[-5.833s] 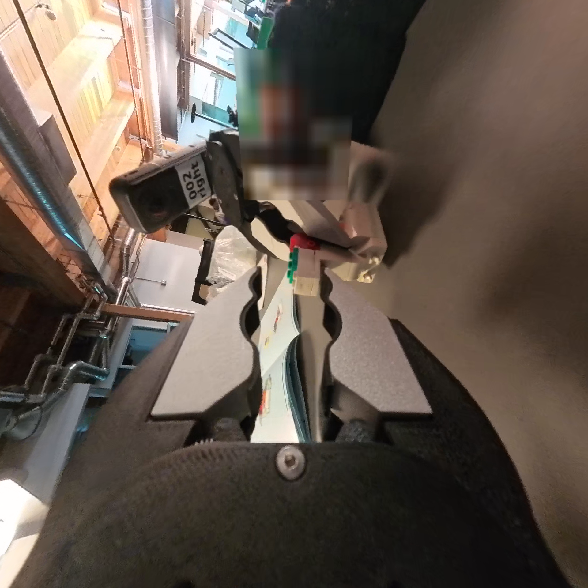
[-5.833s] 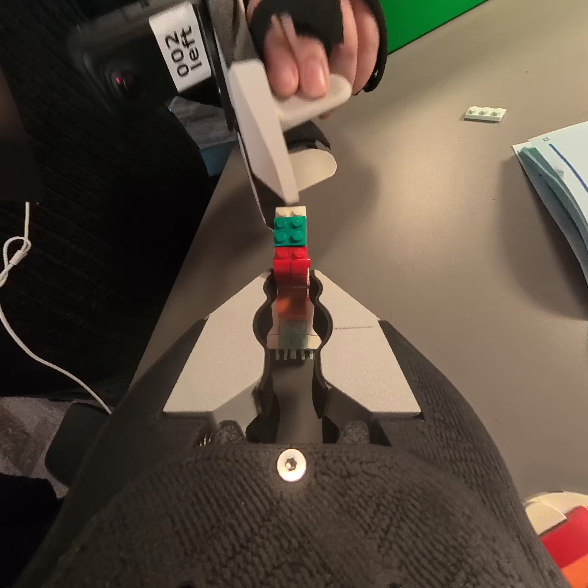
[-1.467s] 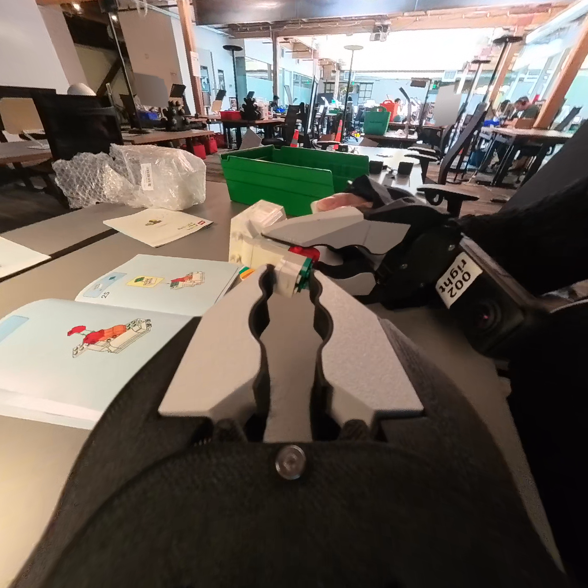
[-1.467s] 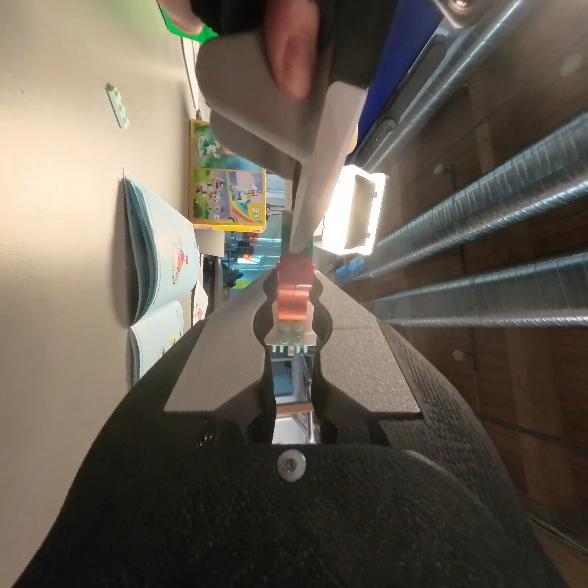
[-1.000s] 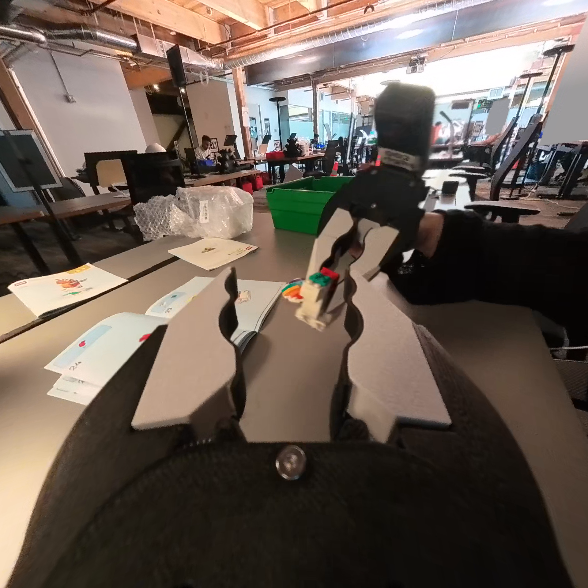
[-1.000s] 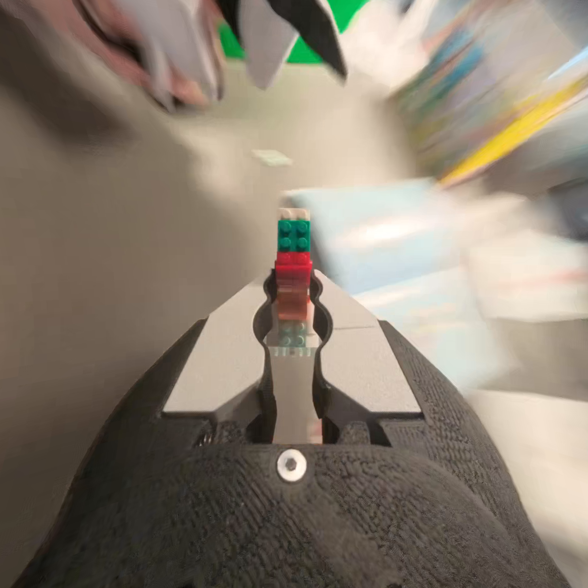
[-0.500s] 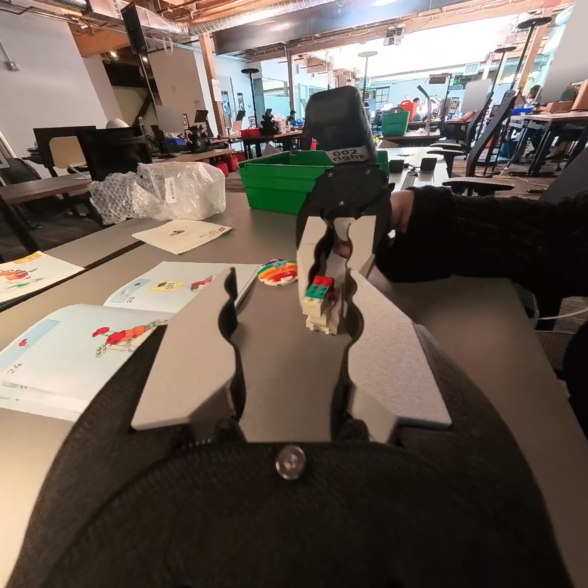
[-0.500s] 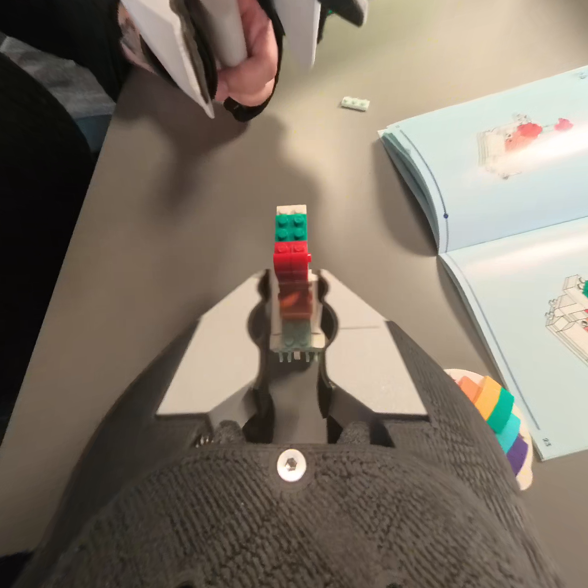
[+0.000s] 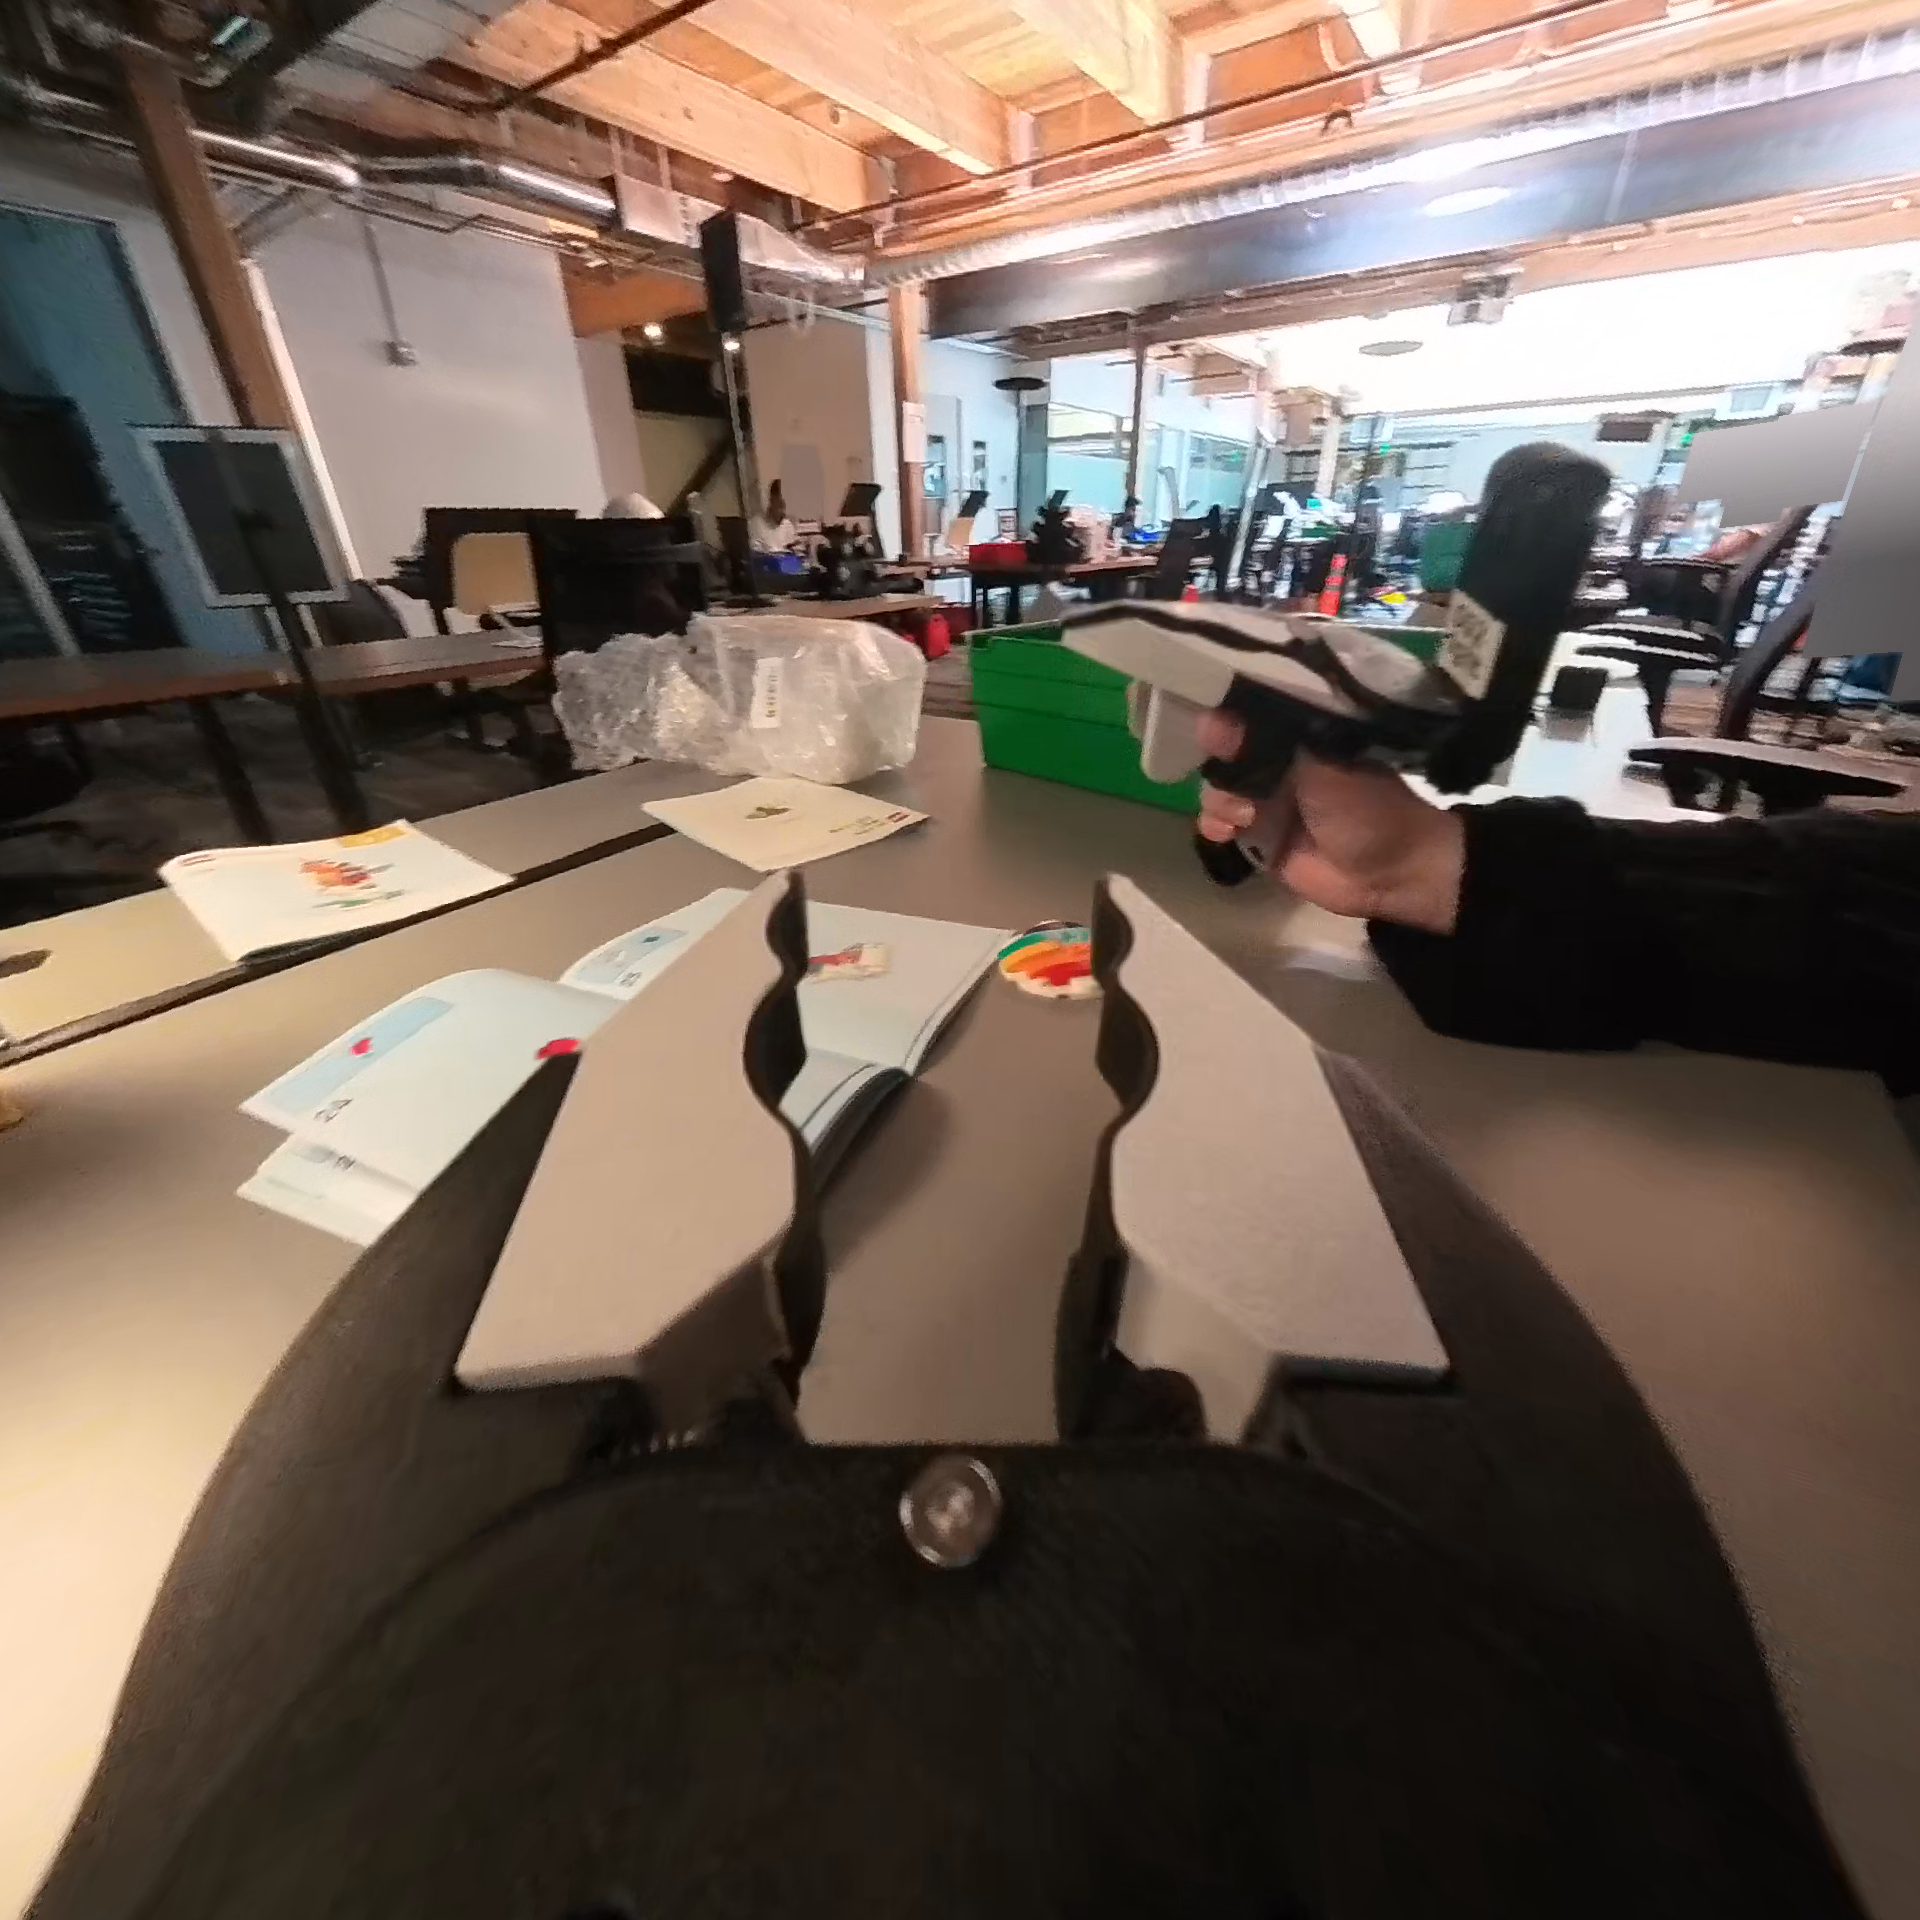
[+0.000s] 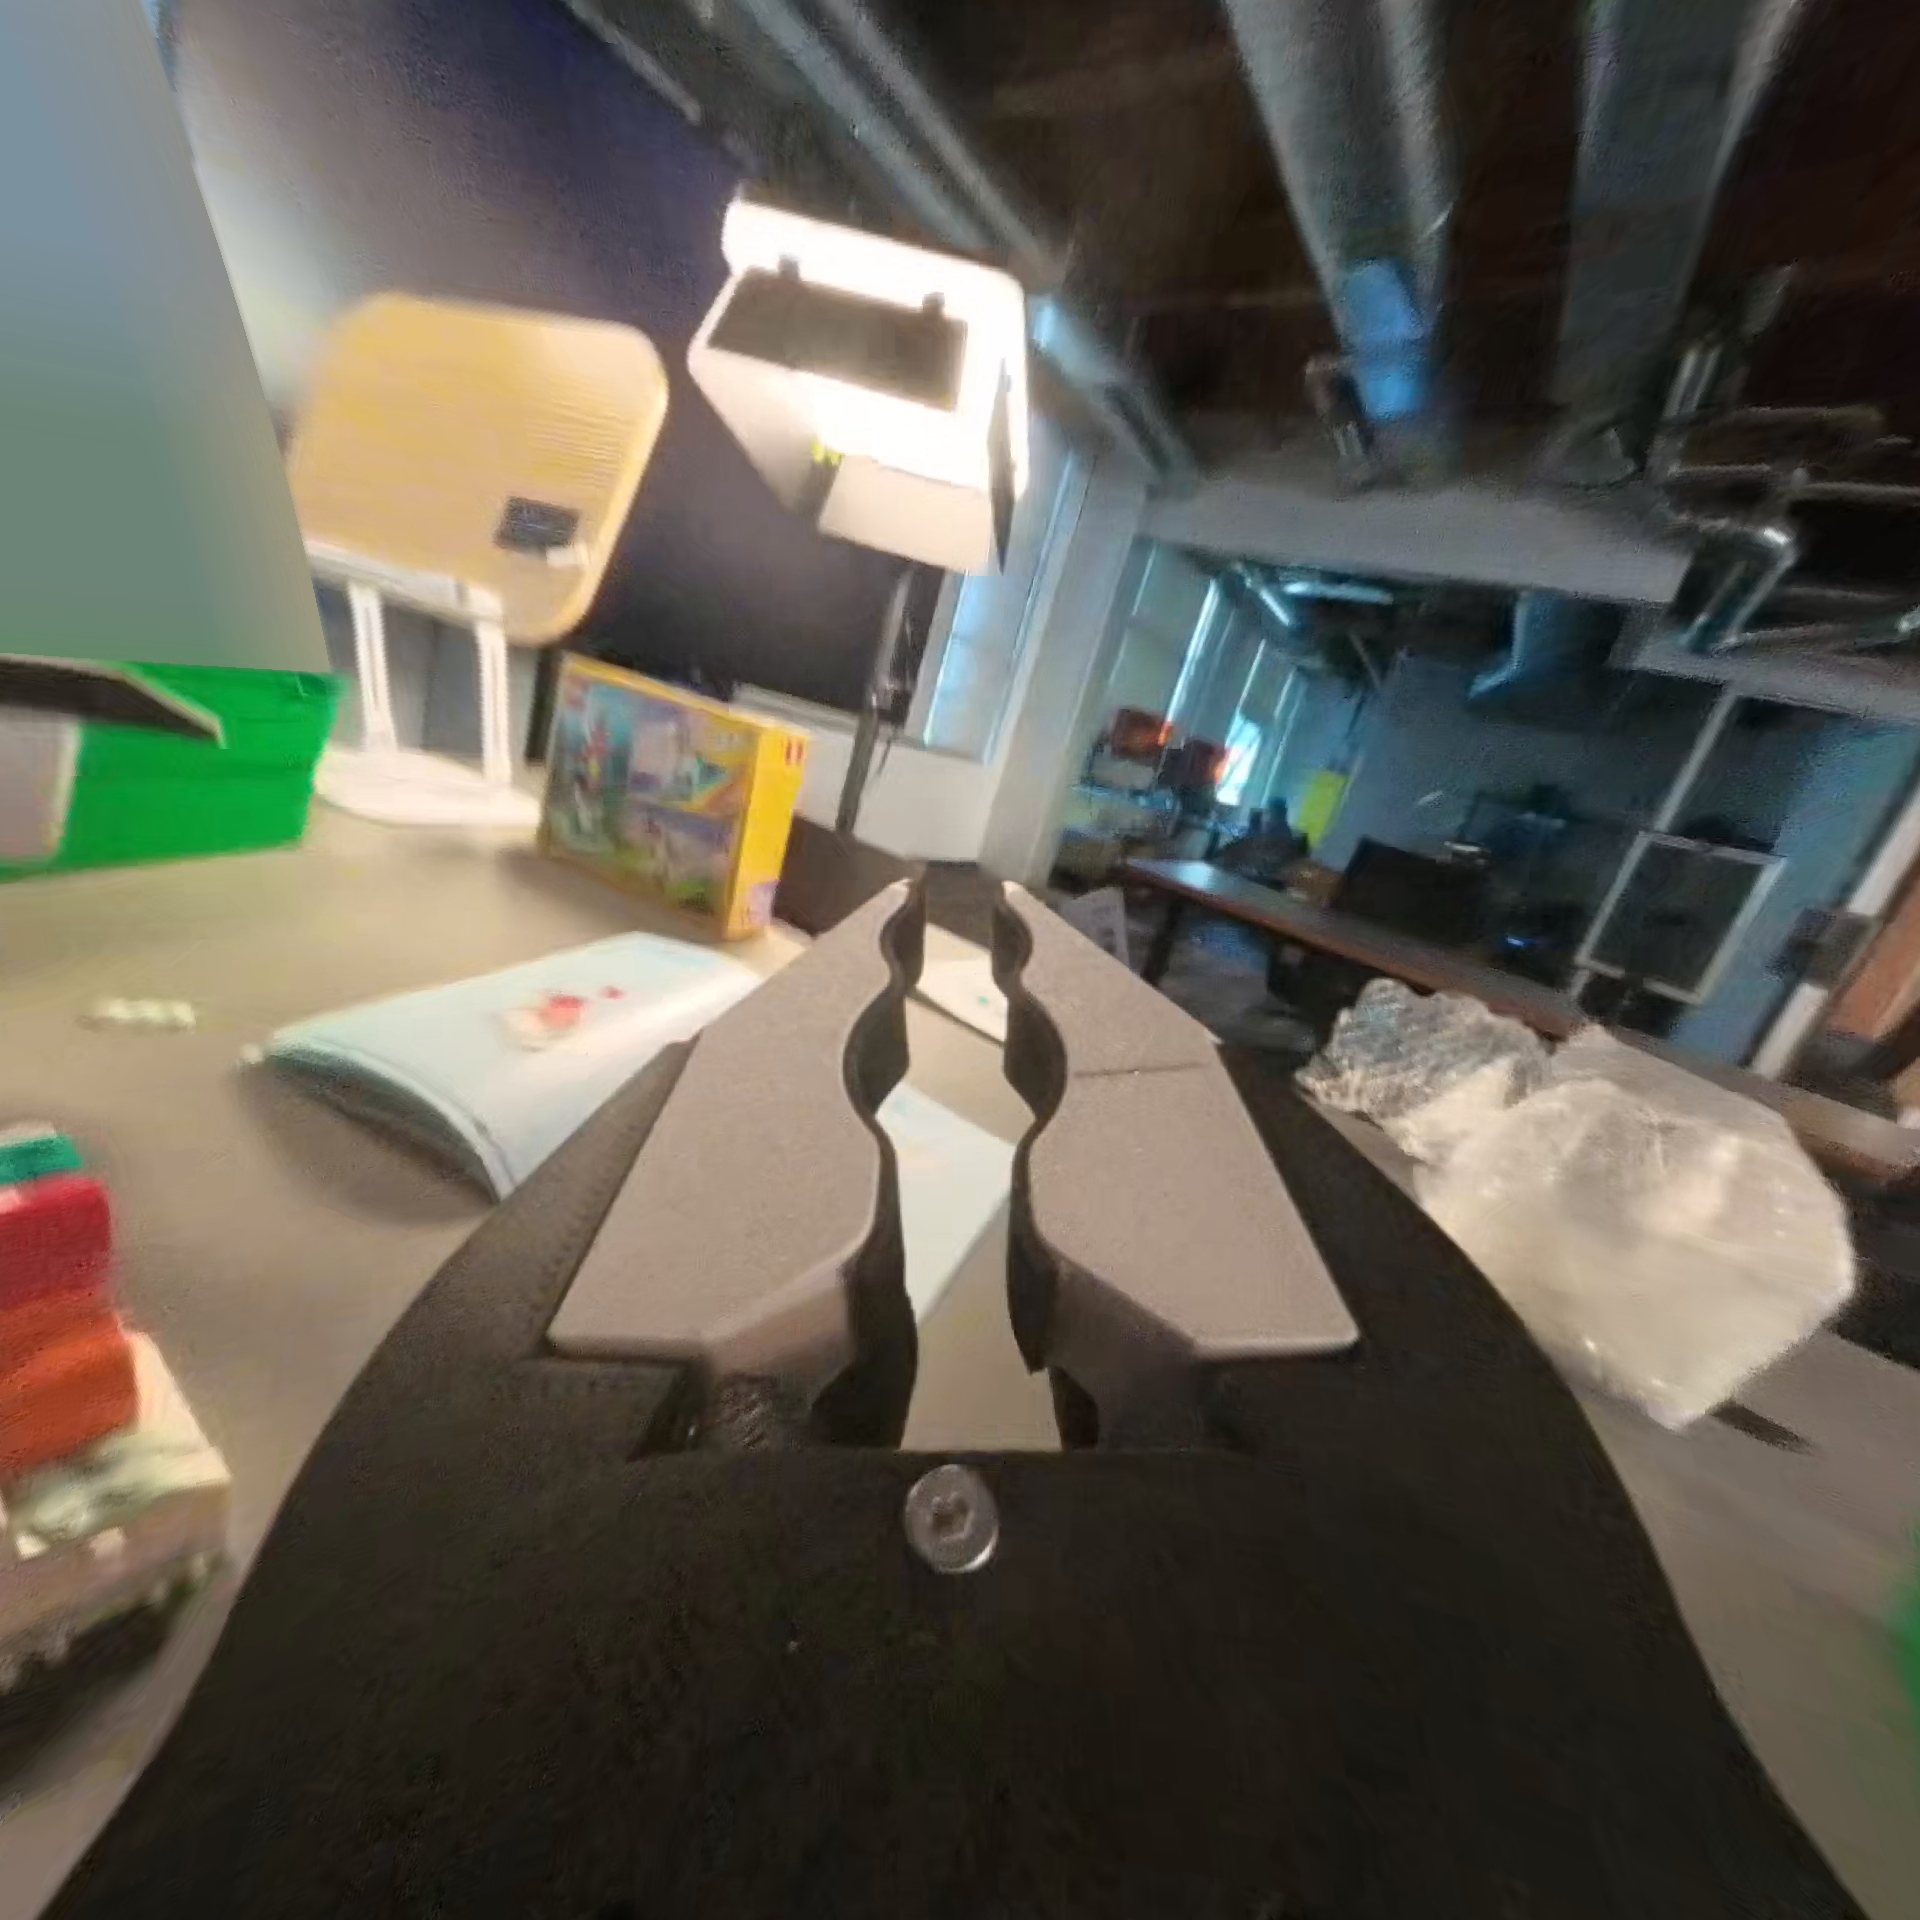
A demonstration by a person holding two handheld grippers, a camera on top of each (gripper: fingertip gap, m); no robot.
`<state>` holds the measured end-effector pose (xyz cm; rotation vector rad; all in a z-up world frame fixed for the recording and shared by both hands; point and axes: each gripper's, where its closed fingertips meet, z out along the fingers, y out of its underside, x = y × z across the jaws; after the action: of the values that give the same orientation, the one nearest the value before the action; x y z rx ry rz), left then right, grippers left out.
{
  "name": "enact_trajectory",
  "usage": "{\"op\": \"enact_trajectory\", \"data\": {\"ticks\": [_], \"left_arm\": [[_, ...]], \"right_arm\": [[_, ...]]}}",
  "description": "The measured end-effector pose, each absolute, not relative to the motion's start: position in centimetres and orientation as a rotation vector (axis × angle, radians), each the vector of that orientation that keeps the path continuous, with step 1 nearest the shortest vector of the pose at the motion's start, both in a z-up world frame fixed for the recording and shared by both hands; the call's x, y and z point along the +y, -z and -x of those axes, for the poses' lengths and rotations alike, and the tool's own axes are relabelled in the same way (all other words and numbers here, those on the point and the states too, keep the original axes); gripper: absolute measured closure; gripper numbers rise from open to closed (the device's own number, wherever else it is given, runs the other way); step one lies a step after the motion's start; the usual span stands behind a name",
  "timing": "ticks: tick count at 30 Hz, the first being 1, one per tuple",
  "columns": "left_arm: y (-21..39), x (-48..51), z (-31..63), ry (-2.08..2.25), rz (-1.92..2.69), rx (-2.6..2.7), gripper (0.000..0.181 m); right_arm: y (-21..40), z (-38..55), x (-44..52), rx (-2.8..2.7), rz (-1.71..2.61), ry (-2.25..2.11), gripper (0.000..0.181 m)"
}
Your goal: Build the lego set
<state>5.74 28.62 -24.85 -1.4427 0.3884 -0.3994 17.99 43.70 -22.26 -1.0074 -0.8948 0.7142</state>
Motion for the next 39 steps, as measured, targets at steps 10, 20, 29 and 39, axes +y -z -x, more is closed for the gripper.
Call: {"op": "enact_trajectory", "data": {"ticks": [10,20,29,39], "left_arm": [[26.4,29.0,-7.2,0.338,1.485,0.479,0.131],[28.6,35.4,-6.1,0.090,1.734,0.581,0.145],[30.8,41.4,-12.6,0.177,1.952,0.930,0.132],[35.5,43.3,-13.7,0.213,2.089,1.215,0.132]], "right_arm": [[25.3,-14.9,42.9,-1.149,0.881,-0.349,0.181],[26.1,-13.4,47.7,-1.218,0.849,-0.304,0.181],[25.9,-14.4,51.6,-1.177,0.898,-0.307,0.181],[26.3,-13.9,50.2,-1.238,0.875,-0.374,0.181]]}}
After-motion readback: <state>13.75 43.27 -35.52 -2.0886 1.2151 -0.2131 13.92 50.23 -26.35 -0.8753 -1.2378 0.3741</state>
